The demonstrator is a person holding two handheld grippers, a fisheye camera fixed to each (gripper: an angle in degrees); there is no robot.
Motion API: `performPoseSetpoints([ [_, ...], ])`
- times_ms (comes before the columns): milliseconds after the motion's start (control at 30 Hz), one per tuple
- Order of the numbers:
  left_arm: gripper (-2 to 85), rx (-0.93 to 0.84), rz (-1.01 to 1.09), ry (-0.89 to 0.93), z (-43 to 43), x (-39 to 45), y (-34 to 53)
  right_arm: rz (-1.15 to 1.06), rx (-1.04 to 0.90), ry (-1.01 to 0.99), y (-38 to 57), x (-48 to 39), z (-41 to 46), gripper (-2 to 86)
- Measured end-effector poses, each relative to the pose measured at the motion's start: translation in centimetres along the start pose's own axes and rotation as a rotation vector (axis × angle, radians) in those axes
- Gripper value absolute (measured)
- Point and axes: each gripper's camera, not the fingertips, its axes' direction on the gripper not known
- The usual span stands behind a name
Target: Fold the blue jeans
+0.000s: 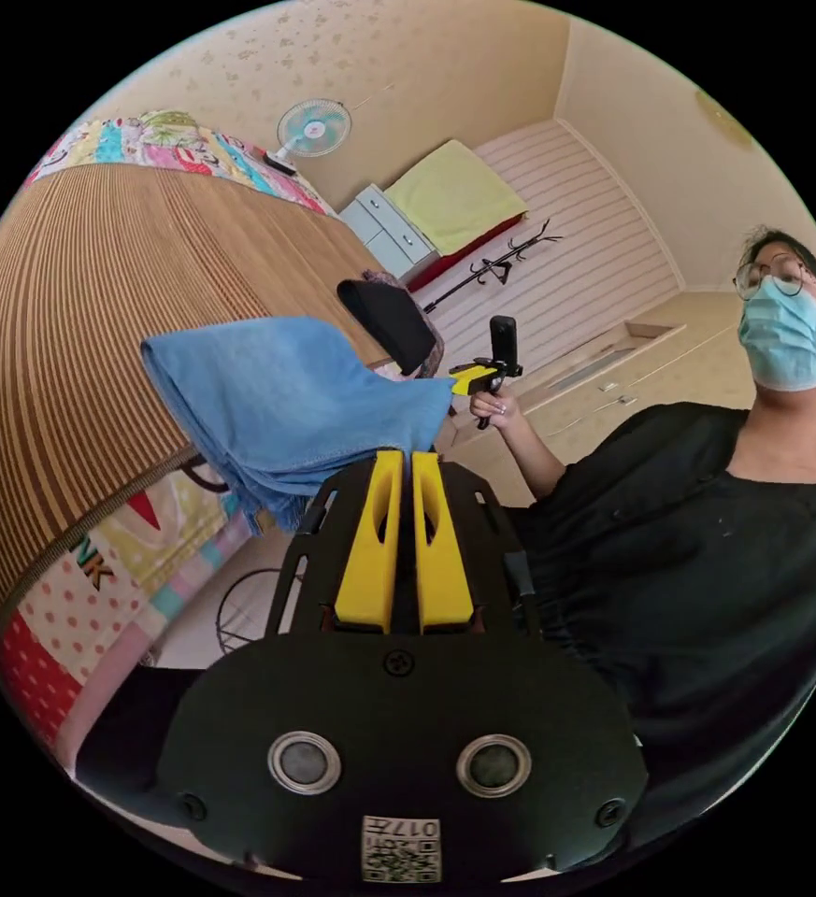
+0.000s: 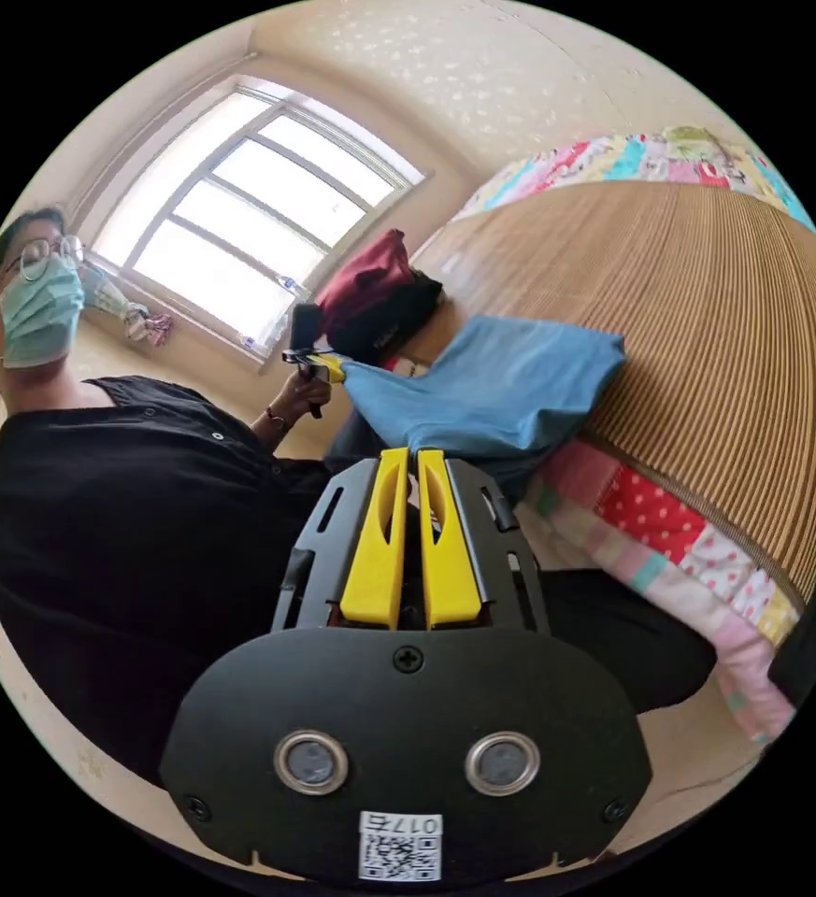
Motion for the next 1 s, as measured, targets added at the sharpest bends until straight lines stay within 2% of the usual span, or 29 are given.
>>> performPoseSetpoints([
  [100,2.8,-0.048,-0.093,-0.018,4.0,-4.0,2.9,0.109,-0.099,0.037,1.4,3.7,4.8,3.6],
  [200,9.2,-0.070,-0.232,-0.002,5.2,-7.9,5.1,0.293,-0.196,0.072,1.7,7.5,6.8,5.9],
  [267,11.1,0.030,-0.273,-0.072,2.7,-8.5,5.9,0.286,-0.138,0.186,1.0,6.9,5.3,10.4],
  [333,11.4,0.145,-0.261,-0.167,0.2,-7.7,5.8,0.239,-0.038,0.235,0.3,6.0,3.5,11.4],
  [433,13.4,0.247,-0.220,-0.274,-1.7,-7.0,3.5,0.190,0.124,0.233,-1.6,6.2,1.5,12.3],
  [567,14.9,0.246,-0.199,-0.363,-0.1,-10.1,-1.7,0.199,0.255,0.218,-5.4,9.0,2.1,14.7],
  [733,15.2,0.243,-0.283,-0.518,1.7,-14.2,-5.1,0.298,0.276,0.217,-8.5,12.8,5.1,21.8],
  [833,15.6,0.278,-0.311,-0.484,2.0,-15.5,-4.6,0.274,0.277,0.236,-8.5,12.4,6.8,22.5],
  [933,15.5,0.284,-0.289,-0.375,2.9,-15.6,-2.9,0.249,0.267,0.257,-7.3,11.3,8.3,19.6],
  [1000,14.4,0.299,-0.265,-0.383,3.7,-14.9,-1.4,0.224,0.252,0.228,-6.4,10.7,9.6,16.3],
])
